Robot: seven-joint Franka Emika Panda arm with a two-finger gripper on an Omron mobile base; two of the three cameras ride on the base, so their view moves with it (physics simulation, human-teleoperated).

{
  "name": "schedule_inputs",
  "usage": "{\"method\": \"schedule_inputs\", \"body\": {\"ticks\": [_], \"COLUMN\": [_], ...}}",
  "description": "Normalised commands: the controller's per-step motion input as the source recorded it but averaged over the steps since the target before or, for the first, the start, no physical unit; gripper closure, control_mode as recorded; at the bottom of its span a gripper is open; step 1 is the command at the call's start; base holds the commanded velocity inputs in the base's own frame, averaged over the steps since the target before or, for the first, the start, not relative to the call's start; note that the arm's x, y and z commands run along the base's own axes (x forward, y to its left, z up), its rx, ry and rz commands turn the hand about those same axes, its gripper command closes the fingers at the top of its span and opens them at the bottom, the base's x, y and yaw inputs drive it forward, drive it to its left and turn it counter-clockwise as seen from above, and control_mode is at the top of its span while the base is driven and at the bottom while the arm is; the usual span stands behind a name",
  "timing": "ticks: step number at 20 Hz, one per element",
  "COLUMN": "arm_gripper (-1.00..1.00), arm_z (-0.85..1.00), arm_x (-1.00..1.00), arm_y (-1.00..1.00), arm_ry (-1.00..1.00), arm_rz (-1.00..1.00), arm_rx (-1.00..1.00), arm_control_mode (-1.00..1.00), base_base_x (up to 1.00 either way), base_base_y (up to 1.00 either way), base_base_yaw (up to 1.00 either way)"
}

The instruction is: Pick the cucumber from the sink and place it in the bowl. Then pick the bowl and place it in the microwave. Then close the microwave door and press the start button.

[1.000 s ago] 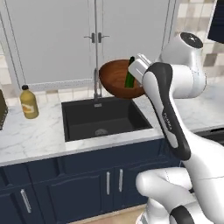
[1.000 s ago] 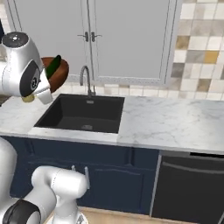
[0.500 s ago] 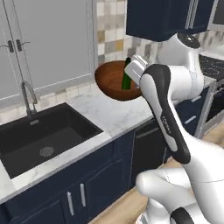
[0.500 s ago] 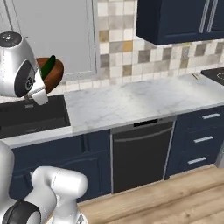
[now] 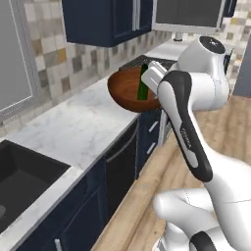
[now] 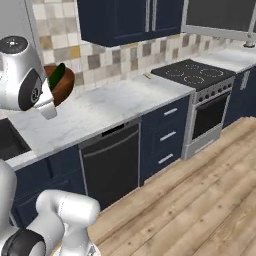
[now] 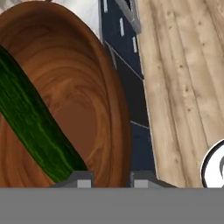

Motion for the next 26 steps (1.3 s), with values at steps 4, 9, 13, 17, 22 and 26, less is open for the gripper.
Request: {"method": "schedule_inputs", "body": {"ticks": [4, 9, 13, 17, 22, 26], "arm_gripper": [1.0, 1.0, 1.0, 1.0, 1.0, 1.0], "arm_z": [0.0, 0.0, 0.0, 0.0, 0.0, 0.0], "arm_x": [0.0, 0.0, 0.0, 0.0, 0.0, 0.0], "arm_y": [0.0, 0.0, 0.0, 0.0, 0.0, 0.0], "arm_ry": [0.0, 0.0, 0.0, 0.0, 0.0, 0.0], "arm_rz": [0.0, 0.0, 0.0, 0.0, 0.0, 0.0], "arm_rx": [0.0, 0.0, 0.0, 0.0, 0.0, 0.0], "arm_control_mode": [1.0, 1.0, 1.0, 1.0, 1.0, 1.0], "base_base_x": [-0.16, 0.02, 0.24, 0.43, 0.95, 1.0], "base_base_y": [-0.26, -0.55, -0.84, -0.89, -0.51, -0.15], "base_base_yaw": [-0.55, -0.62, -0.57, -0.48, -0.33, -0.25]}}
